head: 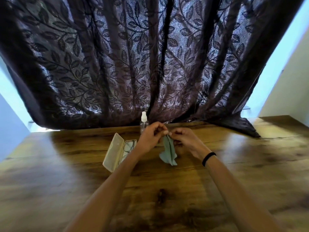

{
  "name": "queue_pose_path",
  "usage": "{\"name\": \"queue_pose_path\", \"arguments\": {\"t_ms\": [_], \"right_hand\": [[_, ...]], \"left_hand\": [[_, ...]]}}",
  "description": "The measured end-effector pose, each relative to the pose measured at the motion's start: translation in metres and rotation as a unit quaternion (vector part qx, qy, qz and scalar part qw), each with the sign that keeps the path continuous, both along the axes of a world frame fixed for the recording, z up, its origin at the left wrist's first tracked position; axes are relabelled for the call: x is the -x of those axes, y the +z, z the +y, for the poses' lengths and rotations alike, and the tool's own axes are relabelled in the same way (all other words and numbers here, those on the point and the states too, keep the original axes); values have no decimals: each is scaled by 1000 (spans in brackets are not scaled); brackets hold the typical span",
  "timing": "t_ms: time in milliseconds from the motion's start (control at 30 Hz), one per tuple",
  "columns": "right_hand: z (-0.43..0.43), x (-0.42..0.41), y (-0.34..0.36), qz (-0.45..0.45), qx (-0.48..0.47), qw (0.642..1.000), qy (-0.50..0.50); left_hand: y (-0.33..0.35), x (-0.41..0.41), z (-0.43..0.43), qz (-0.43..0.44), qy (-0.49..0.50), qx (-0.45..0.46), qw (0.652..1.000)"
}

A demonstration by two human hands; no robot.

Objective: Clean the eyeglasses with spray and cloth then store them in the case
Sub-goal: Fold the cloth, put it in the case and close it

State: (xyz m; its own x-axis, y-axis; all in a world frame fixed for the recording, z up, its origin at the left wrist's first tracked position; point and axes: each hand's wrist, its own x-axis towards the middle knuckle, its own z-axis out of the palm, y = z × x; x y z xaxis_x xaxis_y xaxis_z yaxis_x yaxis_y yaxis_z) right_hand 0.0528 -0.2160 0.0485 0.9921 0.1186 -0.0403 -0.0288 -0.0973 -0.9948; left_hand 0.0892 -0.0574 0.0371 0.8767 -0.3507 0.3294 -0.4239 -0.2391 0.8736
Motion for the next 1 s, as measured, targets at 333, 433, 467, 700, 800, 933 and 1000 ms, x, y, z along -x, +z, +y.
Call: {"name": "queue_pose_path", "arguments": {"t_ms": [333, 433, 467, 700, 800, 933, 1000], "right_hand": [[1, 0, 18, -137, 45, 990, -2], [5, 0, 27, -147, 50, 988, 3], [5, 1, 30, -152, 42, 987, -6], [-12, 3, 35, -131, 1, 990, -52], [-15, 4, 31, -112, -21, 991, -65], [-21, 3, 26, -92, -52, 990, -95], [-23, 1, 24, -81, -55, 989, -110]], "left_hand": [[-3, 2, 4, -16, -11, -10, 1000], [3, 4, 0, 11, -51, 15, 999], [4, 5, 1, 16, -67, 17, 997], [-10, 1, 16, 20, -55, -111, 992], [-14, -1, 22, 37, -31, -79, 996], [-13, -5, 29, 22, 10, -44, 999], [-11, -9, 31, 19, 25, -37, 999]]}}
